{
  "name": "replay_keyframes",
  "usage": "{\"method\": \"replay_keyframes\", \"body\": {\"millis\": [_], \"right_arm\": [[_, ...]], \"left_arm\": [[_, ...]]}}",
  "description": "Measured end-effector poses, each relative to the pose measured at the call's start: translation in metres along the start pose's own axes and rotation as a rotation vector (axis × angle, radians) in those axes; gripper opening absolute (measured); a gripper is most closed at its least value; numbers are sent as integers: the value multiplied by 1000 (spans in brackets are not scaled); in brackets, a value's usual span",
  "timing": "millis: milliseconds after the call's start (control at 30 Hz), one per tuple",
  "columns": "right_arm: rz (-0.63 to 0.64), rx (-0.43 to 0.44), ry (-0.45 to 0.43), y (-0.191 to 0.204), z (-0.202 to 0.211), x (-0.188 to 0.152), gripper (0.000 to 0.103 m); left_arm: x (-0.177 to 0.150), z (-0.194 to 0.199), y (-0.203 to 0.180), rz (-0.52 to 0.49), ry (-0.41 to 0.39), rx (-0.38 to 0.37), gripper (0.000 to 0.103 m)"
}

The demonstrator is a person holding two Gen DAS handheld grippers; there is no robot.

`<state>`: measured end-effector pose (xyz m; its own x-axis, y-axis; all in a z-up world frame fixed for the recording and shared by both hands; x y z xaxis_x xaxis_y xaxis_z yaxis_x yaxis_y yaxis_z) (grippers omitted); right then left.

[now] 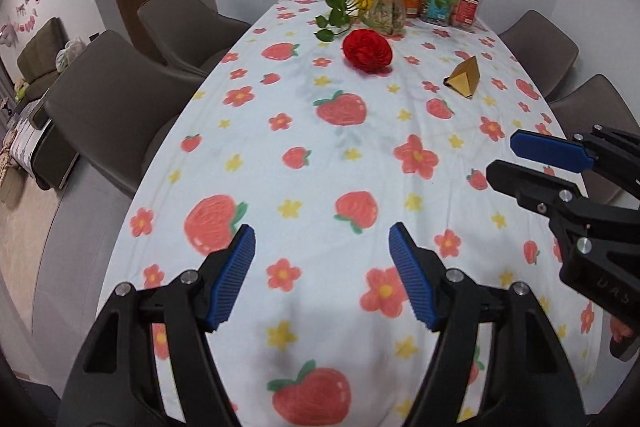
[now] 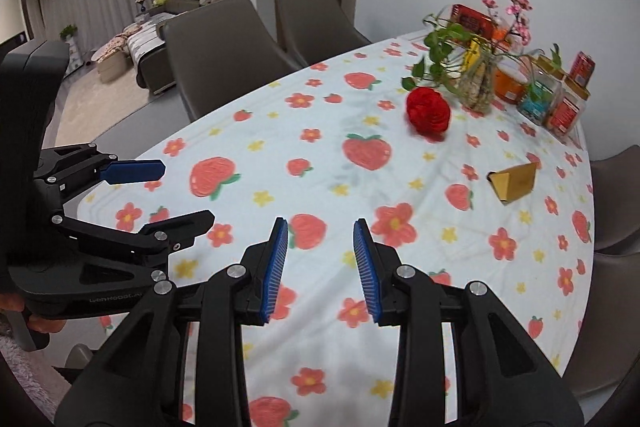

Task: Collect trash
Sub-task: 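Move both open tools back over the table toward the red ball and gold box, then grasp the red cloth ball with left tool while right tool grasps gold box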

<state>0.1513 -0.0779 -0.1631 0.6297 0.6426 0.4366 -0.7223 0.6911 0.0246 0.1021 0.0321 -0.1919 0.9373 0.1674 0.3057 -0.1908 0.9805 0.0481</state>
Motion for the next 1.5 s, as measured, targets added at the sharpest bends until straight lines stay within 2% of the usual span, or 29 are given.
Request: {"method": "replay_keyframes", "body": {"millis": [300, 400, 600, 800, 1000, 1133, 1167, 1233, 1300, 1500], "right_arm": [[-203, -71, -7, -99, -24, 26, 33], [-272, -122, -14, -133, -36, 41, 41], [-424, -209, -22, -199, -73, 77, 44], [-568, -261, 6, -256, -119, 90, 44], [-646, -300, 50, -295, -158, 93, 48], [-669, -279, 94, -304, -185, 92, 49], [-669, -281, 105, -304, -191, 91, 49], [-663, -292, 110, -302, -199, 91, 63], [-655, -315, 121, -301, -205, 91, 68], [-674, -310, 140, -307, -217, 82, 71]], "left_arm": [[98, -36, -46, -98, -19, -23, 70], [132, -48, -52, -118, -34, -20, 70], [202, -87, -60, -151, -55, -10, 71], [256, -132, -68, -162, -57, -15, 71], [287, -171, -81, -187, -53, -12, 71], [301, -204, -87, -192, -33, 7, 71], [303, -211, -88, -193, -34, 15, 75], [307, -217, -88, -196, -43, 28, 79], [311, -224, -88, -199, -48, 40, 82], [317, -246, -68, -137, -2, 53, 84]]}}
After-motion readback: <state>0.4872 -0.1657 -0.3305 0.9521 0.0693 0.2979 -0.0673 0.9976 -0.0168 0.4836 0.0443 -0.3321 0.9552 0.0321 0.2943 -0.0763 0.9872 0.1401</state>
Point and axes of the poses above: each gripper's, at about its wrist camera, not at the fingertips, and z roughly against the way its jaws point, y to its left, x to its top, the point moved 6 cm from there along -z, roughly the way its jaws point, and after that the axes turned 15 degrees about y, right-handed, at the moved point
